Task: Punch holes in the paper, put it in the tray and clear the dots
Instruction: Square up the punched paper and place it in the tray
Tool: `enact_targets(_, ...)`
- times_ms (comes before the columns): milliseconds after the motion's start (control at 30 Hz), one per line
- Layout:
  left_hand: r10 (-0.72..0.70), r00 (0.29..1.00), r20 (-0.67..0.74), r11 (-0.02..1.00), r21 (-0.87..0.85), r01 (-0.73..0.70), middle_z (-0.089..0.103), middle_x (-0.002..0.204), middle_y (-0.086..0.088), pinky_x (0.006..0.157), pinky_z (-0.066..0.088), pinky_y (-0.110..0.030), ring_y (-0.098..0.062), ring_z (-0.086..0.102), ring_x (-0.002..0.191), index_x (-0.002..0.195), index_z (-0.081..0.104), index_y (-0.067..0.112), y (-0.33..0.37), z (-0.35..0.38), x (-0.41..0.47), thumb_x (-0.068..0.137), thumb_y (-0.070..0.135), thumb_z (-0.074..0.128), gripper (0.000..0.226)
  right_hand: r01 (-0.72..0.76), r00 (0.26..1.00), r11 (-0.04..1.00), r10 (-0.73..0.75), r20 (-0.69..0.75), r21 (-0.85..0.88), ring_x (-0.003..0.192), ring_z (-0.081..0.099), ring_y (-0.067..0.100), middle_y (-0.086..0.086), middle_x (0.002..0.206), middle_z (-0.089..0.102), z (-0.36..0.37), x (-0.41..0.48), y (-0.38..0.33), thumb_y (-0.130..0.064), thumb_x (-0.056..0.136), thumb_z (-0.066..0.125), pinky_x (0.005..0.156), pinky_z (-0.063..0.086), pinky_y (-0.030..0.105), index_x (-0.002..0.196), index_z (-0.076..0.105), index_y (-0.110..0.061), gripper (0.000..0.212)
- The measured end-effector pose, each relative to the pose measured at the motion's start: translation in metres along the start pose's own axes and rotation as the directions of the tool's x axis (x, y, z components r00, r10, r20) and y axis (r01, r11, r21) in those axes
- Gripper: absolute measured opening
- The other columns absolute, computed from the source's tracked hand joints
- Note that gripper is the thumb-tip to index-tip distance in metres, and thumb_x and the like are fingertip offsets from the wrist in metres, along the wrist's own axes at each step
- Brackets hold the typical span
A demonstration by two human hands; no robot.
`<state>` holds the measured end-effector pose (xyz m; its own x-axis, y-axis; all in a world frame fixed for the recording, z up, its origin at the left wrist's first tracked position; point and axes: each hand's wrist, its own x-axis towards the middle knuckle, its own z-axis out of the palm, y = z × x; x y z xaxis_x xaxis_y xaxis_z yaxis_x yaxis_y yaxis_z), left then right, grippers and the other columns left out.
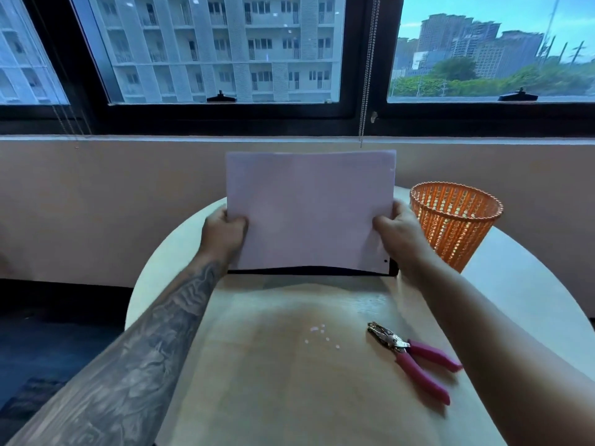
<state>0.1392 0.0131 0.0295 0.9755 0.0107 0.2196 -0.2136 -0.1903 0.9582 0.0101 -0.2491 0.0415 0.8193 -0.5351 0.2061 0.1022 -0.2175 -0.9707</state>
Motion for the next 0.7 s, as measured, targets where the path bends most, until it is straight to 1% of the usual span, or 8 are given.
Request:
enact_targets(67, 0.049, 0.999, -0.02, 0.998, 0.045, -0.048, 0.066, 0.08, 0.005, 0.059, 0.048, -0.023, -0.016, 0.06, 0.067, 0.1, 0.063, 0.017, 0.002, 0.002, 0.022, 0.083, 0.008, 0.054, 0.021, 0.017, 0.997, 0.997, -0.022, -0.069, -0.077, 0.086, 0.073, 0.027, 0.007, 0.103, 0.073, 0.007, 0.02, 0.001, -0.003, 0.085, 0.056, 0.073, 0.06, 0.044, 0.117, 0.053, -0.024, 0.038)
enact_targets(133, 0.109, 0.994, -0.031, 0.993, 0.048, -0.108, 0.064, 0.087, 0.0, 0.048, 0.043, -0.014, -0.012, 0.056, 0.062, 0.119, 0.048, 0.016, 0.003, 0.004, 0.036, 0.087, 0.001, 0.053, 0.036, 0.042, 0.989, 0.993, -0.057, -0.133, -0.113, 0.072, 0.069, 0.024, 0.007, 0.094, 0.072, 0.013, 0.035, 0.006, -0.004, 0.081, 0.061, 0.06, 0.054, 0.037, 0.115, 0.046, -0.025, 0.043)
enact_targets(233, 0.194, 0.981, -0.013, 0.971, 0.143, -0.19, 0.057, 0.097, -0.01, 0.049, 0.041, -0.014, -0.017, 0.052, 0.071, 0.112, 0.041, 0.017, -0.003, 0.009, 0.055, 0.087, 0.0, 0.054, 0.034, 0.04, 0.981, 0.988, -0.067, -0.182, -0.148, 0.062, 0.061, 0.02, 0.006, 0.087, 0.068, 0.02, 0.057, 0.018, -0.002, 0.081, 0.064, 0.052, 0.046, 0.031, 0.105, 0.048, -0.024, 0.036)
enact_targets(300, 0.21, 0.976, 0.057, 0.941, 0.26, -0.218, 0.057, 0.097, -0.006, 0.057, 0.04, -0.016, -0.02, 0.052, 0.08, 0.102, 0.053, 0.018, -0.014, 0.014, 0.065, 0.088, 0.0, 0.053, 0.022, 0.04, 0.981, 0.972, -0.082, -0.173, -0.232, 0.069, 0.06, 0.019, 0.002, 0.085, 0.066, 0.022, 0.071, 0.028, -0.003, 0.082, 0.063, 0.06, 0.045, 0.03, 0.086, 0.057, -0.029, 0.027)
enact_targets(367, 0.169, 0.978, 0.12, 0.944, 0.266, -0.196, 0.066, 0.097, -0.002, 0.067, 0.043, -0.02, -0.02, 0.059, 0.086, 0.097, 0.066, 0.019, -0.025, 0.022, 0.074, 0.091, 0.002, 0.052, 0.022, 0.032, 0.986, 0.956, -0.078, -0.148, -0.292, 0.071, 0.059, 0.018, -0.002, 0.08, 0.066, 0.023, 0.082, 0.04, -0.004, 0.082, 0.063, 0.067, 0.044, 0.029, 0.074, 0.063, -0.03, 0.028)
enact_targets(433, 0.106, 0.98, 0.171, 0.938, 0.309, -0.156, 0.068, 0.101, -0.003, 0.077, 0.043, -0.023, -0.019, 0.061, 0.092, 0.1, 0.071, 0.016, -0.034, 0.029, 0.078, 0.093, 0.005, 0.053, 0.021, 0.014, 0.99, 0.948, -0.057, -0.129, -0.318, 0.073, 0.061, 0.017, -0.001, 0.082, 0.069, 0.024, 0.087, 0.05, -0.003, 0.084, 0.062, 0.069, 0.045, 0.028, 0.079, 0.07, -0.027, 0.026)
enact_targets(567, -0.059, 0.953, 0.296, 0.847, 0.52, -0.109, 0.069, 0.102, -0.004, 0.084, 0.052, -0.035, -0.024, 0.064, 0.096, 0.097, 0.071, 0.012, -0.051, 0.041, 0.082, 0.091, 0.022, 0.061, 0.015, -0.067, 0.997, 0.86, 0.041, -0.062, -0.506, 0.081, 0.065, 0.021, 0.002, 0.087, 0.07, 0.027, 0.094, 0.07, -0.005, 0.088, 0.062, 0.072, 0.047, 0.027, 0.092, 0.076, -0.013, 0.017)
enact_targets(700, -0.12, 0.932, 0.342, 0.746, 0.65, -0.143, 0.069, 0.093, -0.001, 0.087, 0.053, -0.038, -0.024, 0.063, 0.089, 0.089, 0.069, 0.015, -0.056, 0.048, 0.077, 0.09, 0.029, 0.061, 0.016, -0.122, 0.981, 0.663, 0.196, 0.015, -0.739, 0.088, 0.07, 0.029, 0.009, 0.095, 0.075, 0.031, 0.093, 0.078, -0.015, 0.088, 0.065, 0.08, 0.057, 0.037, 0.091, 0.078, -0.01, 0.014)
